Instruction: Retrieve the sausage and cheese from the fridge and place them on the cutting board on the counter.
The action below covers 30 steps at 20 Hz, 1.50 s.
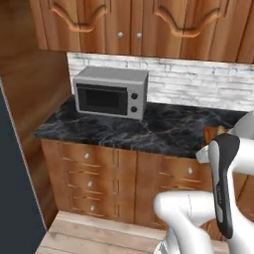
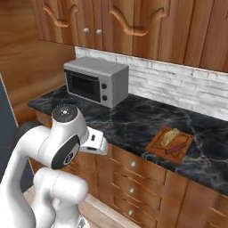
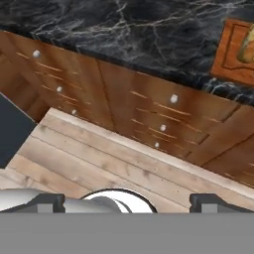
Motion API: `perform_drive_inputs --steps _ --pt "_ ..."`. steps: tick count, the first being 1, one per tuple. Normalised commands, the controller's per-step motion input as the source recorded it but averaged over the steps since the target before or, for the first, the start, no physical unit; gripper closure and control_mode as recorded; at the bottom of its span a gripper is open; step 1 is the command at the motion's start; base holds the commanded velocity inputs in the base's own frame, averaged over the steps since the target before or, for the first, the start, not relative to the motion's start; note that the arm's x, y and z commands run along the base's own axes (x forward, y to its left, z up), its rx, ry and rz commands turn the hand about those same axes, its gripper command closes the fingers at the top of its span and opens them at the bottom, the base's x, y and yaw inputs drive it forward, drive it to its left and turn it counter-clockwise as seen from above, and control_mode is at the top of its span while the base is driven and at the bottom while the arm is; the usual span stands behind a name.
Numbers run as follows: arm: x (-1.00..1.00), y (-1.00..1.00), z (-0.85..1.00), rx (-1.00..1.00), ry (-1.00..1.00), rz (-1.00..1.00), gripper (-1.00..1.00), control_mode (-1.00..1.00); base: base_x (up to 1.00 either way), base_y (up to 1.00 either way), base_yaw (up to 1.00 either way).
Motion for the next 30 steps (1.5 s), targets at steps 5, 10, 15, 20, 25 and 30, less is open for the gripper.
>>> perform_drive_inputs --steps 5,10,15,20,25,30 --pt "0.0 0.0 0.0 0.0 0.0 0.0 -1.0 1.0 -0.34 0.54 0.62" --pt "0.0 0.0 0.0 0.0 0.0 0.0 -1.0 1.0 -0.24 0.72 0.39" --pt "0.0 0.0 0.0 0.0 0.0 0.0 -1.0 1.0 -0.01 0.91 0.06" --pt "0.0 0.0 0.0 0.0 0.0 0.0 -1.0 1.0 0.03 0.94 0.0" --pt "0.0 0.0 0.0 0.0 0.0 0.0 -1.0 1.0 0.05 0.94 0.0" --pt "0.0 0.0 0.0 0.0 0.0 0.0 -1.0 1.0 0.17 0.94 0.0"
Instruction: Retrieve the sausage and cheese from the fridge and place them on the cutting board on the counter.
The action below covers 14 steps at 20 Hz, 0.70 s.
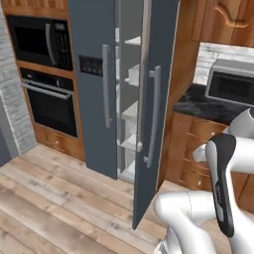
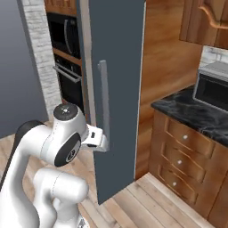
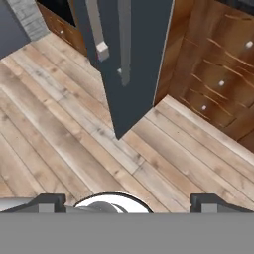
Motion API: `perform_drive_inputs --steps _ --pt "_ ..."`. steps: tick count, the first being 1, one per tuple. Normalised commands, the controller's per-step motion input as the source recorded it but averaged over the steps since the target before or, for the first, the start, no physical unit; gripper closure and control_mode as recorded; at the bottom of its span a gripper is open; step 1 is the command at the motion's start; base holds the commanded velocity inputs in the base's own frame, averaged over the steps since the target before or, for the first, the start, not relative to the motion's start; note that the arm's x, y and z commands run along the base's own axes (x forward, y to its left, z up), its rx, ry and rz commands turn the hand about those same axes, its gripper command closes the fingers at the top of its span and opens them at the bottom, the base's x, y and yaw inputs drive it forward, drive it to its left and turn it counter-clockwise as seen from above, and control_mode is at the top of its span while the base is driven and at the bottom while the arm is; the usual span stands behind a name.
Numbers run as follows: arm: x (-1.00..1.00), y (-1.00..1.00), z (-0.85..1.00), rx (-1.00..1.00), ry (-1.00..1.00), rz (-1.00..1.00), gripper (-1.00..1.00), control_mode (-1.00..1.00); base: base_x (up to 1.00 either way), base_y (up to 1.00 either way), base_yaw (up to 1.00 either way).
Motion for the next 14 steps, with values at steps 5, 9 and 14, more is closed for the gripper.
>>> perform_drive_inputs --steps 5,9,14 --pt "0.0 0.0 0.0 0.0 0.0 0.0 -1.0 1.0 0.25 0.88 -0.06" --pt "0.0 0.0 0.0 0.0 0.0 0.0 -1.0 1.0 0.34 0.76 -0.16" --pt "0.0 0.0 0.0 0.0 0.0 0.0 -1.0 1.0 0.37 0.72 -0.2"
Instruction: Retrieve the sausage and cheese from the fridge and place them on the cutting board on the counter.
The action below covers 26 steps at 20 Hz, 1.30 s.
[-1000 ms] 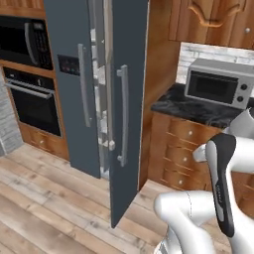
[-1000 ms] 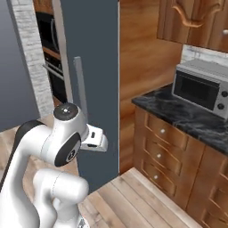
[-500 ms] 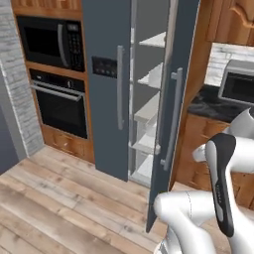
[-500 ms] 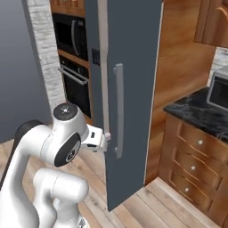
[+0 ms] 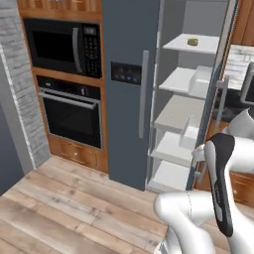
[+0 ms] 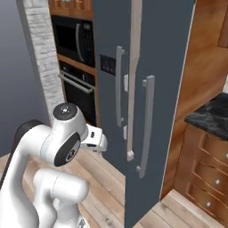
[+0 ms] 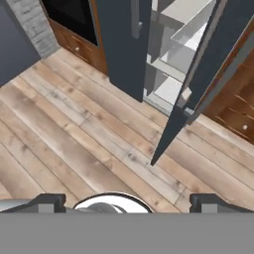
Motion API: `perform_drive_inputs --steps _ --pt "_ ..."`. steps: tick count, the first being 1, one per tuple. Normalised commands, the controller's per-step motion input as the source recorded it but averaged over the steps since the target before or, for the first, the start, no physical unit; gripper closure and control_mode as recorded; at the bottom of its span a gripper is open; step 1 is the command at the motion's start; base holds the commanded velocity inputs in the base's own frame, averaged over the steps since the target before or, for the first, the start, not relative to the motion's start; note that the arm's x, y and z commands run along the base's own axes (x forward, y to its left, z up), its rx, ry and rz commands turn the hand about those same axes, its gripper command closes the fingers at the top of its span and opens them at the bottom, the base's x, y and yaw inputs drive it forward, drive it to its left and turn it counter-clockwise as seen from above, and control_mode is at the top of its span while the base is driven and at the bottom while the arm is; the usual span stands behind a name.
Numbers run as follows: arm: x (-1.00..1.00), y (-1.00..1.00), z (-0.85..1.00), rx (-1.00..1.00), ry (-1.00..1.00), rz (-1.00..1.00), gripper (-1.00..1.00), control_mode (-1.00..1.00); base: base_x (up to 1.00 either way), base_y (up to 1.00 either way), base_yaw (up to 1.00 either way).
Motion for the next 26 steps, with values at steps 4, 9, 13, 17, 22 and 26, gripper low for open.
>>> perform_drive_inputs --steps 4,9,13,17,22,26 --pt "0.0 0.0 0.0 0.0 0.0 0.0 -1.0 1.0 0.39 0.73 -0.2" --pt "0.0 0.0 0.0 0.0 0.0 0.0 -1.0 1.0 0.42 0.69 -0.24" --pt "0.0 0.0 0.0 0.0 0.0 0.0 -1.0 1.0 0.51 0.48 -0.43" --pt "0.0 0.0 0.0 0.0 0.0 0.0 -1.0 1.0 0.55 0.38 -0.55" --pt "0.0 0.0 0.0 0.0 0.0 0.0 -1.0 1.0 0.59 0.41 -0.48" --pt "0.0 0.0 0.0 0.0 0.0 0.0 -1.0 1.0 0.69 0.4 -0.42"
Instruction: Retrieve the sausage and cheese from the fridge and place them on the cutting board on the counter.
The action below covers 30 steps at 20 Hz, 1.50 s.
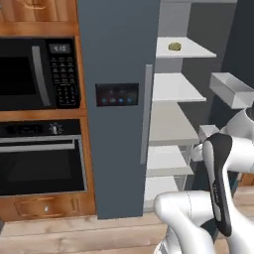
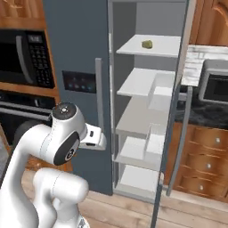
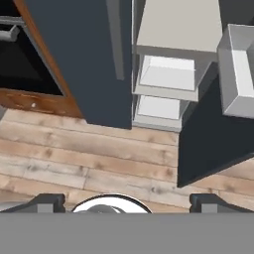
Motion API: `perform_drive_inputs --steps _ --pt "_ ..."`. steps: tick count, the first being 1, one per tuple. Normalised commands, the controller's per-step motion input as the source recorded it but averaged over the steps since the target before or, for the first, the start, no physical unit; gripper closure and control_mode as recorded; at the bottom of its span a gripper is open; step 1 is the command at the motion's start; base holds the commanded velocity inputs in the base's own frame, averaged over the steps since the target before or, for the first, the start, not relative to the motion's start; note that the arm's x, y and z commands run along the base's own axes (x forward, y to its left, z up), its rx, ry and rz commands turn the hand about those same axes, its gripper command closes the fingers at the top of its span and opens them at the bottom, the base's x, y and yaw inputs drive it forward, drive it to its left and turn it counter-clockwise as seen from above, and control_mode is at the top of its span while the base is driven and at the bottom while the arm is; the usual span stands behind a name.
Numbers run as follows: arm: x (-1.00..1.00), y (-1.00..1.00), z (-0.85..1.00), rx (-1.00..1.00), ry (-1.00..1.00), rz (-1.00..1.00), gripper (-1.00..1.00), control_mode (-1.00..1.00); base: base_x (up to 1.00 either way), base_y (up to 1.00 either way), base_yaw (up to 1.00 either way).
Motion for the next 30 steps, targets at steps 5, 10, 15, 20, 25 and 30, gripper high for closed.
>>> perform_drive_inputs --steps 5,10,15,20,25,30 --pt "0.0 0.0 0.0 0.0 0.0 0.0 -1.0 1.0 0.75 0.3 -0.38" --pt "0.0 0.0 0.0 0.0 0.0 0.0 -1.0 1.0 0.81 0.19 -0.15" --pt "0.0 0.0 0.0 0.0 0.0 0.0 -1.0 1.0 0.53 0.0 0.0" --pt "0.0 0.0 0.0 0.0 0.0 0.0 -1.0 1.0 0.48 -0.01 0.0" --pt "0.0 0.0 0.0 0.0 0.0 0.0 -1.0 1.0 0.3 -0.03 0.0" --pt "0.0 0.0 0.0 0.0 0.0 0.0 -1.0 1.0 0.0 0.0 0.0"
